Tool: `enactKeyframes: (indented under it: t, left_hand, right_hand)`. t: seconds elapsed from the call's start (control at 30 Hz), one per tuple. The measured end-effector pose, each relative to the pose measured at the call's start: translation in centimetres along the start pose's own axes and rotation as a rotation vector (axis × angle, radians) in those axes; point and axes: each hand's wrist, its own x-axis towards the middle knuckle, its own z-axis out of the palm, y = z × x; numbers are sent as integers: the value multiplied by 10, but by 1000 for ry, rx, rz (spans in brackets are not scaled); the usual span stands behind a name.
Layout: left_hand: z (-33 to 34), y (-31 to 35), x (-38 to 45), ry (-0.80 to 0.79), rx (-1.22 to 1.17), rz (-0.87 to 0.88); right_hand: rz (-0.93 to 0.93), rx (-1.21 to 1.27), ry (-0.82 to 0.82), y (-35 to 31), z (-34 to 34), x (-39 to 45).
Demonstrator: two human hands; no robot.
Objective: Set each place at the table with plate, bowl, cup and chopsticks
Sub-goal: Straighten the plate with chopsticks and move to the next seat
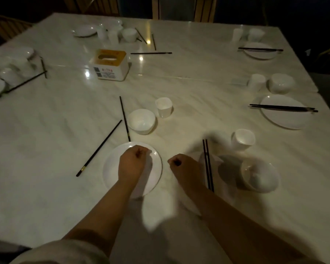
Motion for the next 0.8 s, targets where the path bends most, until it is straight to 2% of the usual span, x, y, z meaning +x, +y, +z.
enactKeyframes:
  t: [0.1,0.23,0.33,0.47,0.6,0.7,0.8]
  left_hand:
    - [-20,-25,22,-4,-27,-47]
    - [-47,-53,53,-48,16,-1]
    - [-63,-70,76,-116,66,39]
    - [-73,-89,94,-255,146,30]
    - [-77,-102,92,-371,183,34]
    - [-76,-107,90,-365,148,22]
    - [-76,-109,88,-290,145,-5]
  right_hand:
    - [0,-12,9,-15,27,8]
    - [13,-87,76,-34,63,19]
    - [53,-180,214,-47,84,22]
    - [149,-283,189,-55,104,25]
    - [248,-215,221,-62,117,21]
    - [292,-227,216,-62,119,17]
    - [315,-231,244,-58,122,13]
